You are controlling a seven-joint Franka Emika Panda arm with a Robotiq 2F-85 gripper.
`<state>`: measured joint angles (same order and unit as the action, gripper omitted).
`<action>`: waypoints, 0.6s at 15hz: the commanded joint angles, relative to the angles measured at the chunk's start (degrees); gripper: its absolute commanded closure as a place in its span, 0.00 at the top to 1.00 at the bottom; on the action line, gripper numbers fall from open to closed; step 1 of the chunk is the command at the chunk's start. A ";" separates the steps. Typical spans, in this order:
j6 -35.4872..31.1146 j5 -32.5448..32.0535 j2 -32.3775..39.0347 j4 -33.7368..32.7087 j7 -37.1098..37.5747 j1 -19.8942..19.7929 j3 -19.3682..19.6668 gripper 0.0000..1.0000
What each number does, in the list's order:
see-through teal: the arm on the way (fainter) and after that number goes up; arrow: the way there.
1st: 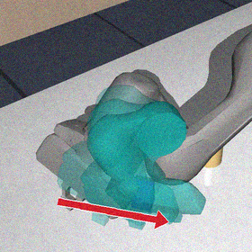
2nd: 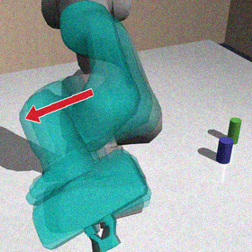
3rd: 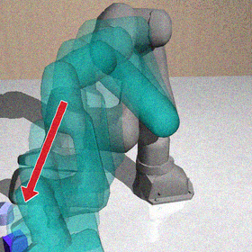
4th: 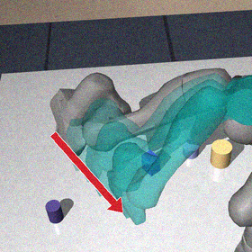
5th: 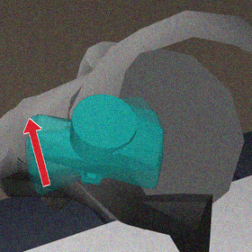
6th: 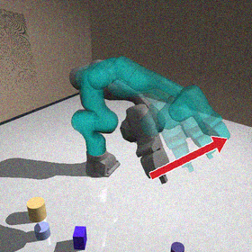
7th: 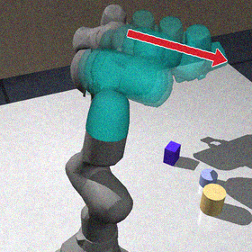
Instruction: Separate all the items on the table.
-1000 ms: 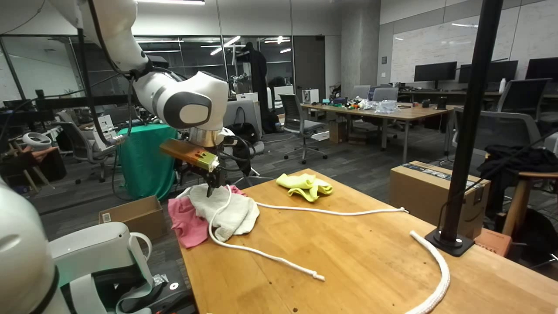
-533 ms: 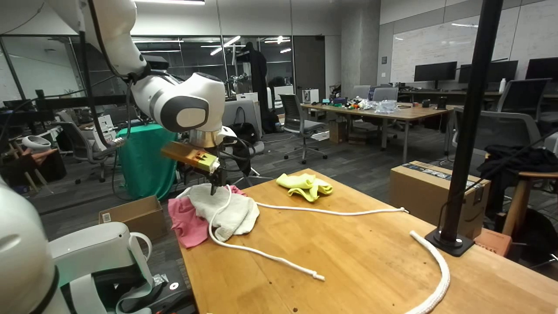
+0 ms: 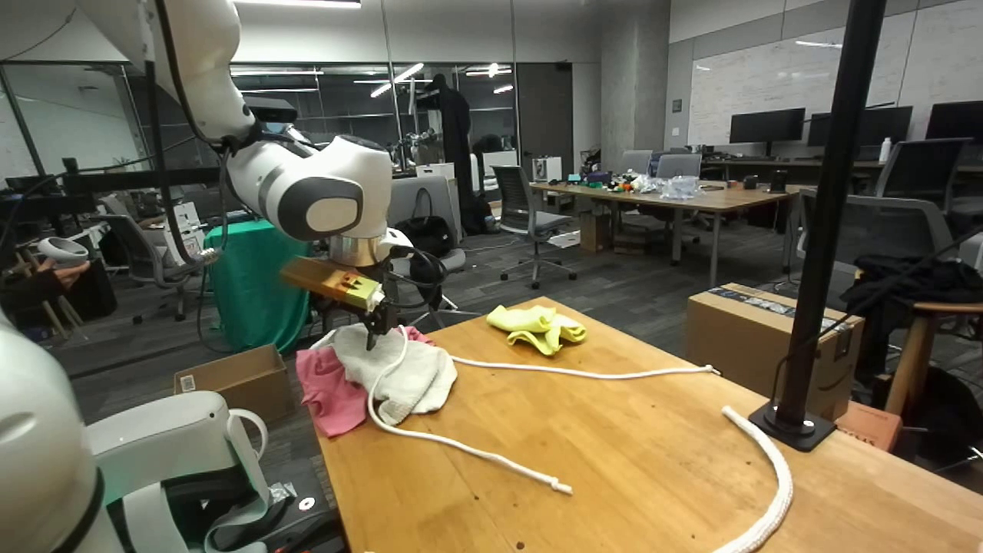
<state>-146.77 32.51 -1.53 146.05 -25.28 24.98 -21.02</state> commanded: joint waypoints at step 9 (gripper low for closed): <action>-0.60 -0.05 -0.37 -0.04 -0.76 -0.32 -0.79 0.04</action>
<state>-146.77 32.50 -1.53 146.17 -25.35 24.98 -21.42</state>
